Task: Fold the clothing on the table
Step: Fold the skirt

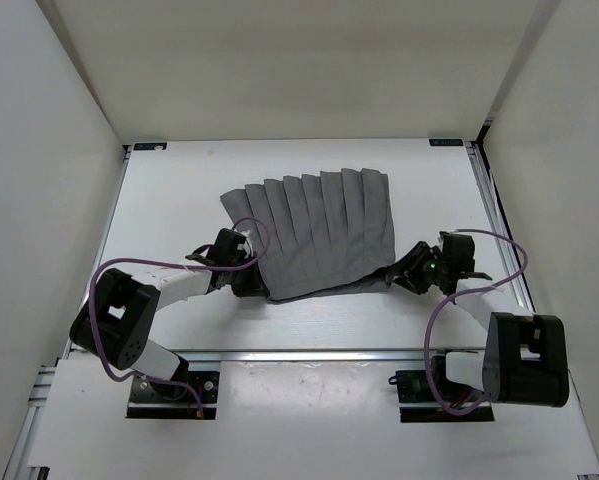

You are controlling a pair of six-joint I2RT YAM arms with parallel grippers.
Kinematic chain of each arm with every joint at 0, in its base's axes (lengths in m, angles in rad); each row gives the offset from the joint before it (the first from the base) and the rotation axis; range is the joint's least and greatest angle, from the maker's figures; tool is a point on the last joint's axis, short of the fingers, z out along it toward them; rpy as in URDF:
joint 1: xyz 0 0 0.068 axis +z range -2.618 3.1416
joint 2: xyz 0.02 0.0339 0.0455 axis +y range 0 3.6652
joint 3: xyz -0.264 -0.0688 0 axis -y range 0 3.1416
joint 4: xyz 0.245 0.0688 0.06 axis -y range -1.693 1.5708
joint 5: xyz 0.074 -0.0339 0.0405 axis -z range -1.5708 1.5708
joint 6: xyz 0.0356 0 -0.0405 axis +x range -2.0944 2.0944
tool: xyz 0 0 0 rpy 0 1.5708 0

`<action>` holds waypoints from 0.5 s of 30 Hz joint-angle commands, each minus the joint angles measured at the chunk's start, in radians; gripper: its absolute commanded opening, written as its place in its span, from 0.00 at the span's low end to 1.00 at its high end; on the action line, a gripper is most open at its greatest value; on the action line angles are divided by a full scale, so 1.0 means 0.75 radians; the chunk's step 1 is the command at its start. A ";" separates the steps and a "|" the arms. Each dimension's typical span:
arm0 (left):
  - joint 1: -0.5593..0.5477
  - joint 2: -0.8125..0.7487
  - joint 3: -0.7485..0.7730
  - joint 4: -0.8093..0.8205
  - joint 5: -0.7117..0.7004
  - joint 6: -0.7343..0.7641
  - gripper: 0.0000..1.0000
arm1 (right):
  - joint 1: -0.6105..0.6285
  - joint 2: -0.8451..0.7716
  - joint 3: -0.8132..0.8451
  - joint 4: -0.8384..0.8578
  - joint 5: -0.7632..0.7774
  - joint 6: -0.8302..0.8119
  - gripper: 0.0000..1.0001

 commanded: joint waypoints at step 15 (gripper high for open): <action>0.014 0.006 0.025 -0.034 -0.009 0.036 0.00 | -0.063 -0.040 0.027 -0.050 0.083 -0.018 0.51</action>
